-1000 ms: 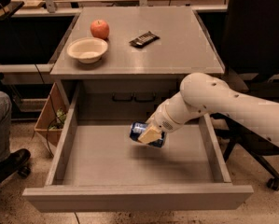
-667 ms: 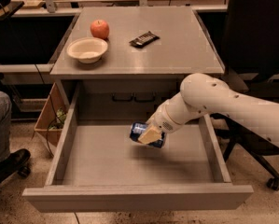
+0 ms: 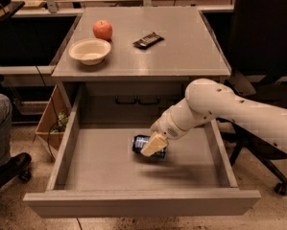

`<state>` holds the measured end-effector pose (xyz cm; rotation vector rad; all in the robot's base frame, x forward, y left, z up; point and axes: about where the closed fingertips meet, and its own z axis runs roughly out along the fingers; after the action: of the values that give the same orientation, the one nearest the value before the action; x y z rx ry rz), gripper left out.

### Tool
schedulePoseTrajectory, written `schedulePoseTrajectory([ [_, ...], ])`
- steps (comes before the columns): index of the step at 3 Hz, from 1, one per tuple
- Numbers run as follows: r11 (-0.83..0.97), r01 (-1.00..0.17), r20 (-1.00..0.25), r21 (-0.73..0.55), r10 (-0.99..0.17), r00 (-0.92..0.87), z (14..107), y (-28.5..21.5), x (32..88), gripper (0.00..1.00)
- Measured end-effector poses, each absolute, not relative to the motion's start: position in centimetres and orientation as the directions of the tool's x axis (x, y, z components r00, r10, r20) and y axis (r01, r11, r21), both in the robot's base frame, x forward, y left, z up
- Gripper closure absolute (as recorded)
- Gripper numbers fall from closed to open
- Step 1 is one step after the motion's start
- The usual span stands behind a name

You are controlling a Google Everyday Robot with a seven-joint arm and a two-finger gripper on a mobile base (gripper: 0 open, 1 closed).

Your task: Place pepsi can into top drawer

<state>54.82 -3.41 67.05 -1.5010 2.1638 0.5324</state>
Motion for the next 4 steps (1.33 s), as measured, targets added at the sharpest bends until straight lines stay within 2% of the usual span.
schedulePoseTrajectory([
  [1,0.335,-0.939,-0.563,0.072,-0.764,-0.316,66.8,-3.8,54.5,0.0],
  [2,0.332,-0.938,-0.582,0.097,-0.746,-0.324,68.7,-5.9,53.5,0.0],
  [3,0.32,-0.943,-0.626,0.09,-0.719,-0.303,74.4,-10.5,52.4,0.0],
  [4,0.329,-0.944,-0.617,-0.03,-0.749,-0.241,84.5,-13.7,50.9,0.0],
])
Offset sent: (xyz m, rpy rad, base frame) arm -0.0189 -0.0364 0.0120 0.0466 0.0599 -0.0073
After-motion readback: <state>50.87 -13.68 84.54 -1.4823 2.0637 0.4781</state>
